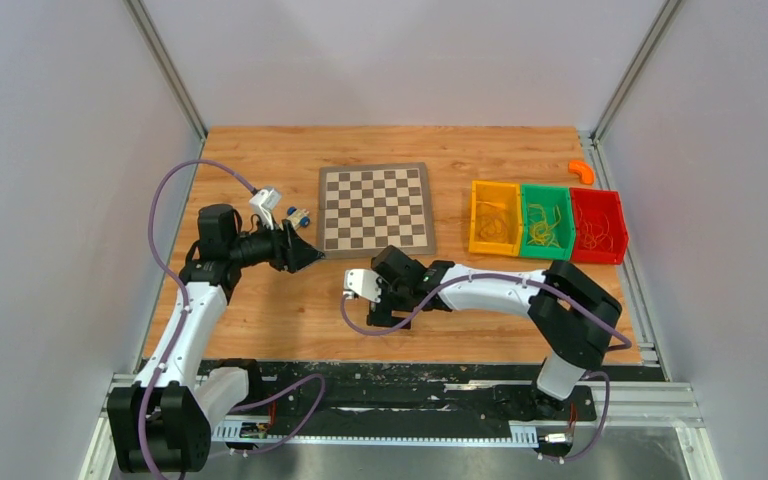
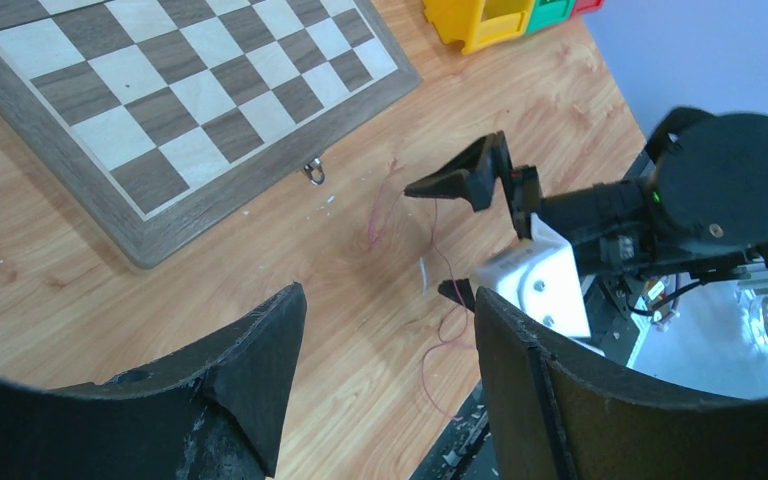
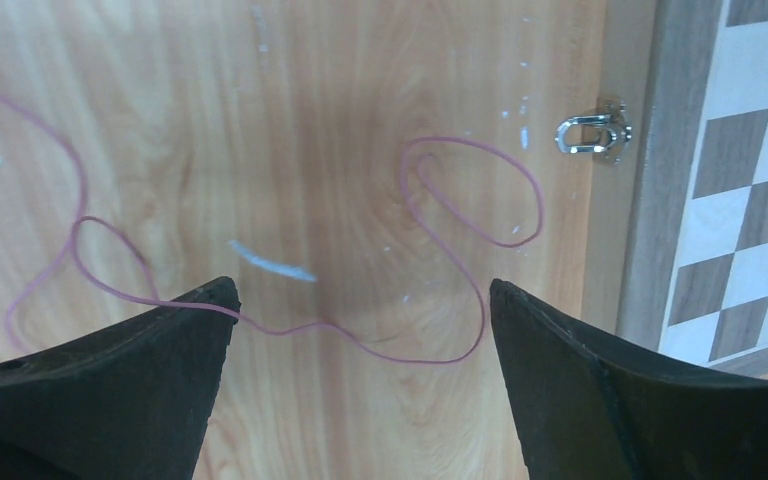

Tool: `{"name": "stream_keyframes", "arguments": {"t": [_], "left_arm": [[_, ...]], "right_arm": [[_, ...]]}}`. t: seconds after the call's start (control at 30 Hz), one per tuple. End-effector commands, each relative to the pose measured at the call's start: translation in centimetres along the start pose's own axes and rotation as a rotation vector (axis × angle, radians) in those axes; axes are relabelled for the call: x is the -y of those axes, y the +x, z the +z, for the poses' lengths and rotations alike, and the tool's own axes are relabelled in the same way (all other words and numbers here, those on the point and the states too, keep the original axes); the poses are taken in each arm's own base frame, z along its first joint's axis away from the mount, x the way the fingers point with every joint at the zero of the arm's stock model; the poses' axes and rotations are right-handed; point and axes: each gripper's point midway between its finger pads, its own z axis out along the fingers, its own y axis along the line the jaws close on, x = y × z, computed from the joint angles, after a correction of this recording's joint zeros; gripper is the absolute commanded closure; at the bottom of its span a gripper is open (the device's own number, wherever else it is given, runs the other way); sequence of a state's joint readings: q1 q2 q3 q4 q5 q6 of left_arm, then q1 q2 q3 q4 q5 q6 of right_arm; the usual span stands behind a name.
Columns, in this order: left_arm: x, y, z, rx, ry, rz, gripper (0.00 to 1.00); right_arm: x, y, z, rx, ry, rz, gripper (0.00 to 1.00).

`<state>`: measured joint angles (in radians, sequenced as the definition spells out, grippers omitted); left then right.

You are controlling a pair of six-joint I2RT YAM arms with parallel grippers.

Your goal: Untangle the cables

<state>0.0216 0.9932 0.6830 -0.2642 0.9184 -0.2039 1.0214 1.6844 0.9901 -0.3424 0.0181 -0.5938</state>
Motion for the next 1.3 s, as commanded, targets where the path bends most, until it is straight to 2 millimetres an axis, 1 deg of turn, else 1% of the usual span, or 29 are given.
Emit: {"name": "stream_keyframes", "arguments": {"t": [0.0,0.13,0.23,0.3,0.37,0.4,0.47,0.6,0.63,0.7,0.73,0.77,0.8,0.87,0.93,1.03,1.13,1.2,1.27], "left_arm": [[0.8,-0.9,-0.2,0.025,0.031,0.043,0.29],[0.7,-0.7,-0.2,0.02,0.03,0.049,0.29],[0.7,-0.7,-0.2,0.019,0.032,0.054,0.29],[0.7,-0.7,-0.2,0.018,0.033,0.055,0.3],[0.7,-0.7,-0.2,0.018,0.035,0.054,0.3],[0.7,-0.7,-0.2,0.018,0.036,0.053,0.3],[0.7,-0.7,-0.2,0.018,0.037,0.055,0.3],[0.7,-0.8,-0.2,0.019,0.036,0.054,0.3],[0.7,-0.9,-0.2,0.021,0.036,0.056,0.3],[0.7,-0.9,-0.2,0.022,0.036,0.056,0.3],[0.7,-1.0,-0.2,0.023,0.036,0.057,0.3],[0.7,-1.0,-0.2,0.024,0.033,0.057,0.3],[0.7,-1.0,-0.2,0.024,0.032,0.057,0.3],[0.7,-1.0,-0.2,0.024,0.03,0.057,0.3],[0.7,-0.9,-0.2,0.022,0.03,0.056,0.3],[0.8,-0.9,-0.3,0.023,0.029,0.057,0.3],[0.8,-0.9,-0.4,0.026,0.027,0.06,0.3],[0.8,-0.9,-0.4,0.026,0.026,0.062,0.3],[0.8,-0.8,-0.4,0.026,0.023,0.06,0.3]], "right_arm": [[3.2,-2.4,0.5,0.105,0.022,0.015,0.0],[4.0,-2.4,1.3,0.13,-0.022,0.04,0.0],[4.0,-2.0,1.8,0.146,-0.096,0.076,0.0],[3.3,-1.6,2.2,0.146,-0.185,0.11,0.03],[2.9,-1.4,2.3,0.158,-0.266,0.158,0.09],[2.7,-1.2,2.3,0.16,-0.302,0.18,0.14],[2.3,-0.8,2.5,0.148,-0.336,0.205,0.27],[1.8,0.3,2.9,0.105,-0.348,0.207,0.51],[1.6,0.7,3.0,0.092,-0.349,0.209,0.59],[1.3,1.2,2.9,0.074,-0.352,0.207,0.73],[1.2,1.3,2.6,0.072,-0.355,0.206,0.83],[1.1,1.2,2.2,0.074,-0.356,0.204,0.95],[1.1,1.0,1.7,0.081,-0.355,0.205,1.0],[1.4,0.3,0.2,0.103,-0.342,0.214,1.0],[2.3,-0.8,-1.8,0.145,-0.307,0.222,1.0],[4.0,-2.7,-5.6,0.235,-0.269,0.269,1.0],[5.3,-4.1,-9.7,0.32,-0.255,0.326,1.0],[6.2,-4.2,-11.8,0.354,-0.245,0.368,1.0],[7.4,-3.6,-13.5,0.379,-0.226,0.42,1.0]]}}
